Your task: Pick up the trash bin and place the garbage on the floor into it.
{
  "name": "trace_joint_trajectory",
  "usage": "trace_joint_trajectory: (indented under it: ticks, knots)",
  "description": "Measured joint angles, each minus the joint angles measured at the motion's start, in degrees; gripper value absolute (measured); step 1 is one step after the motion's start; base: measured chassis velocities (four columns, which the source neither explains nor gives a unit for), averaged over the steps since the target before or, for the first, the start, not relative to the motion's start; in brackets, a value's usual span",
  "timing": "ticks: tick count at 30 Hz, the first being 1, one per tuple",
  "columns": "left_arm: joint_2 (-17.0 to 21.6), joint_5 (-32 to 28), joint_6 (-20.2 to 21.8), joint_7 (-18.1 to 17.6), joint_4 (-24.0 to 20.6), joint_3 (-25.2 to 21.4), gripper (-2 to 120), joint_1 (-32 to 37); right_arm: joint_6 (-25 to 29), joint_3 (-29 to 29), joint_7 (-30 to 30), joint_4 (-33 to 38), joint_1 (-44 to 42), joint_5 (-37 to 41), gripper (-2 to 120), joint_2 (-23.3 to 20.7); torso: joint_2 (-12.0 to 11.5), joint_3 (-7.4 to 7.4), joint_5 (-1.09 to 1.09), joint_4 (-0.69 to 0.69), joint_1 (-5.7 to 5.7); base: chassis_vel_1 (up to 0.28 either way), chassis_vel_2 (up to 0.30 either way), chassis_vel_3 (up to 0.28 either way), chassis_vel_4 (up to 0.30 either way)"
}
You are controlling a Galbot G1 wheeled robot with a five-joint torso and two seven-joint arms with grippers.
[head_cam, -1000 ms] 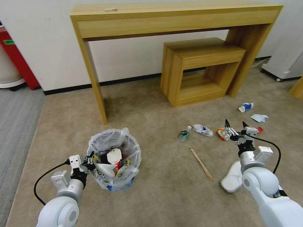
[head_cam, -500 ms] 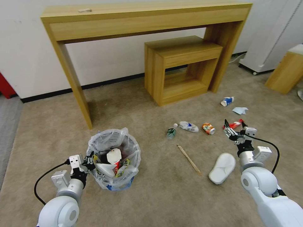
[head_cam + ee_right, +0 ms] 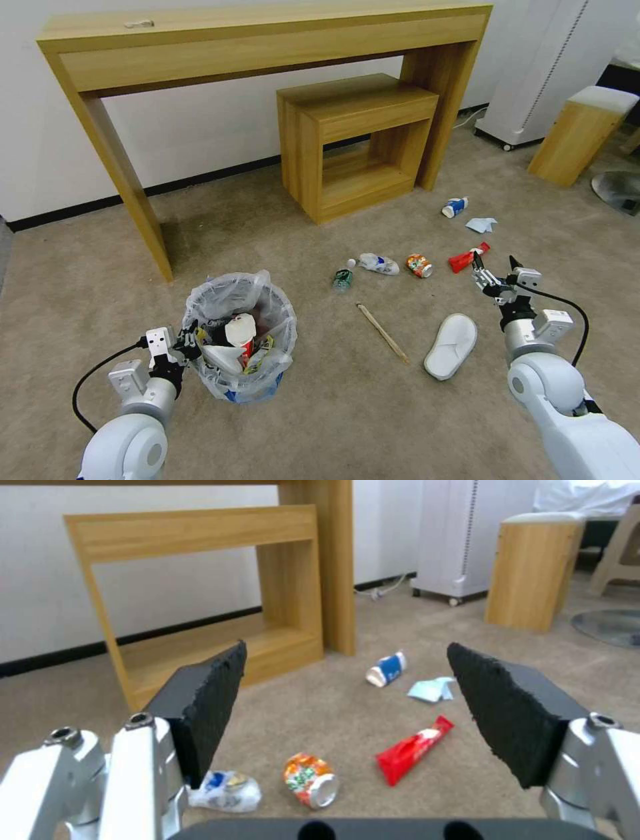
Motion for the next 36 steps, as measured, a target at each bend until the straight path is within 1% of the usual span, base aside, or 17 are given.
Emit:
trace_joint_trajectory:
  ticks: [4, 6, 10, 11, 16, 24, 27, 33, 36]
  knots:
    - [0.06, -0.63, 0.0, -0.69, -0.2, 0.0, 1, 0.0, 0.94, 0.03, -0.47, -0.03, -0.24, -0.67, 77, 0.16, 0.0, 0.0, 0.0, -0.01, -0.01, 0.0, 0.0, 0.0, 0.0]
    - [0.11, -0.95, -0.14, -1.12, -0.41, -0.32, 1, -0.04, 1.26, 0.13, -0.5, -0.01, -0.45, -0.79, 78, 0.21, 0.0, 0.0, 0.0, 0.01, 0.0, 0.0, 0.0, 0.0, 0.0]
    - [0.2, -1.06, -0.17, -1.24, -0.5, -0.52, 1, -0.07, 1.43, 0.22, -0.54, 0.02, -0.56, -0.95, 80, 0.23, 0.0, 0.0, 0.0, 0.02, 0.0, 0.0, 0.0, 0.0, 0.0]
    - [0.32, -1.15, -0.22, -1.41, -0.67, -0.61, 1, -0.09, 1.61, 0.42, -0.59, 0.11, -0.79, -1.22, 88, 0.26, 0.0, 0.0, 0.01, 0.02, 0.0, 0.0, 0.0, 0.0, 0.0]
    - [0.38, -1.31, -0.3, -1.6, -1.08, -0.62, 1, -0.07, 2.03, 0.78, -0.78, 0.38, -1.3, -1.71, 92, 0.28, 0.0, 0.0, 0.0, 0.01, 0.0, 0.0, 0.0, 0.0, 0.0]
    - [0.31, -1.44, -0.63, -1.88, -1.21, -0.66, 1, 0.06, 2.91, 1.27, -1.21, 0.84, -1.79, -2.45, 93, 0.31, 0.0, 0.0, 0.01, 0.01, 0.0, 0.0, 0.0, 0.0, 0.0]
    - [0.3, -1.54, -0.67, -1.93, -1.41, -0.91, 1, 0.16, 2.54, 1.7, -1.25, 0.91, -1.85, -3.11, 97, 0.34, 0.0, 0.0, 0.0, 0.01, 0.0, 0.0, 0.0, 0.0, 0.0]
    - [0.17, -1.63, -0.81, -1.95, -1.55, -1.02, 1, 0.18, 2.32, 2.1, -1.15, 0.91, -2.21, -3.78, 96, 0.41, 0.0, 0.0, 0.0, 0.01, 0.0, 0.0, 0.0, 0.0, 0.0]
    - [0.04, -1.63, -0.83, -1.95, -1.56, -1.02, 1, 0.17, 2.32, 2.21, -1.06, 0.85, -2.33, -4.07, 93, 0.45, 0.0, 0.0, 0.0, 0.01, 0.0, 0.0, 0.0, 0.0, 0.0]
